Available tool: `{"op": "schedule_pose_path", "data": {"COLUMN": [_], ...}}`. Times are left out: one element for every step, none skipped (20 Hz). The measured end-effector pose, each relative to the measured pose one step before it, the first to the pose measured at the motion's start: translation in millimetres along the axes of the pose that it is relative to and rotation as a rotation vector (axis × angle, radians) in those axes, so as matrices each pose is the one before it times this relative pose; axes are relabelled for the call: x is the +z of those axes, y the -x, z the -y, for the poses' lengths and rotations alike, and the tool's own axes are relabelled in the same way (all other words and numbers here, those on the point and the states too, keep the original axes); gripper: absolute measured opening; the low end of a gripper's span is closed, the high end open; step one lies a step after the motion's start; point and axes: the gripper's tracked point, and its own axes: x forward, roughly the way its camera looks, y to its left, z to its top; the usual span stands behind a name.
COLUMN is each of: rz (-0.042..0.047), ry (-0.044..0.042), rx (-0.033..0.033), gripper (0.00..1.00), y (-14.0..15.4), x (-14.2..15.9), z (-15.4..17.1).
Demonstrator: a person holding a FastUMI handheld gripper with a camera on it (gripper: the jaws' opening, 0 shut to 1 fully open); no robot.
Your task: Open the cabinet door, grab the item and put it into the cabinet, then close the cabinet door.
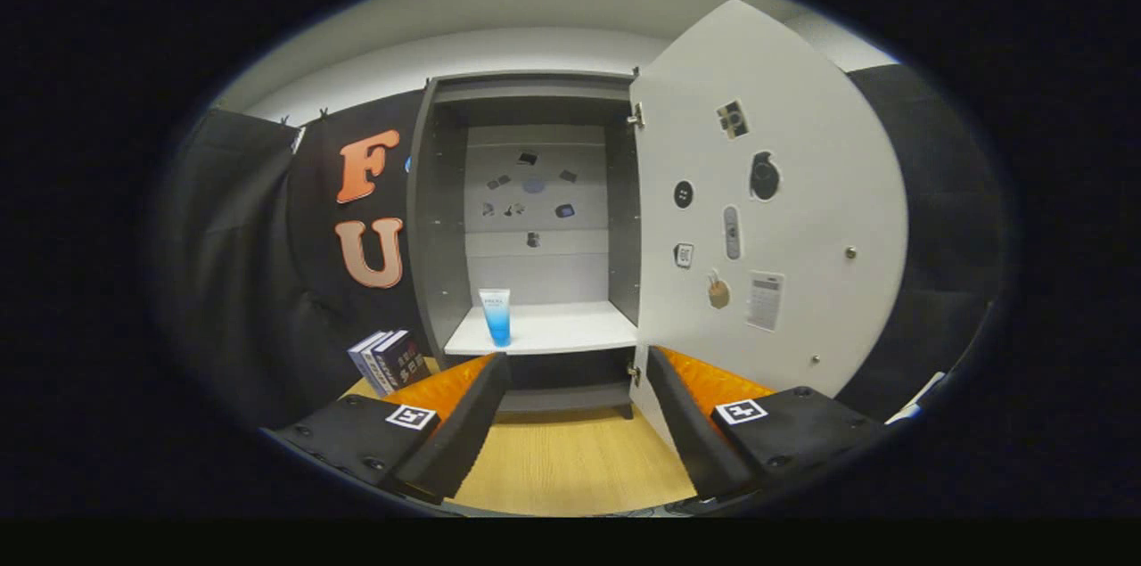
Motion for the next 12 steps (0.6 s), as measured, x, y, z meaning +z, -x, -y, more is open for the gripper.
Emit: {"op": "schedule_pose_path", "data": {"rz": [0.00589,0.00403,0.00246,0.00620,0.00839,0.00787,0.00303,-0.00619,-0.00247,-0.00096,-0.00269,-0.00513], "ry": [-0.00533,0.00121,0.00456,0.00365,-0.00119,-0.00415,0.00072,0.00268,0.00176,0.00034,-0.00248,-0.00719], "rx": [0.00060,-0.00981,-0.02053,-0.02497,-0.02352,-0.02152,-0.02050,-0.02235,-0.02024,-0.02205,-0.02395,-0.02763], "gripper": [0.98,0.98,0.98,0.98,0.98,0.98,0.98,0.98,0.98,0.98,0.98,0.98], "y": [12.16,10.42,9.61,7.79,6.70,5.93,7.26,5.26,2.54,1.79,-1.38,-1.57], "x": [-1.85,-1.84,-1.87,-0.18,-0.28,-0.29,0.35,-3.55,-3.63,-2.39,-3.26,-4.36], "z": [10.76,15.31,16.42,17.66,17.06,16.38,14.45,14.65,15.20,14.34,15.68,16.02]}}
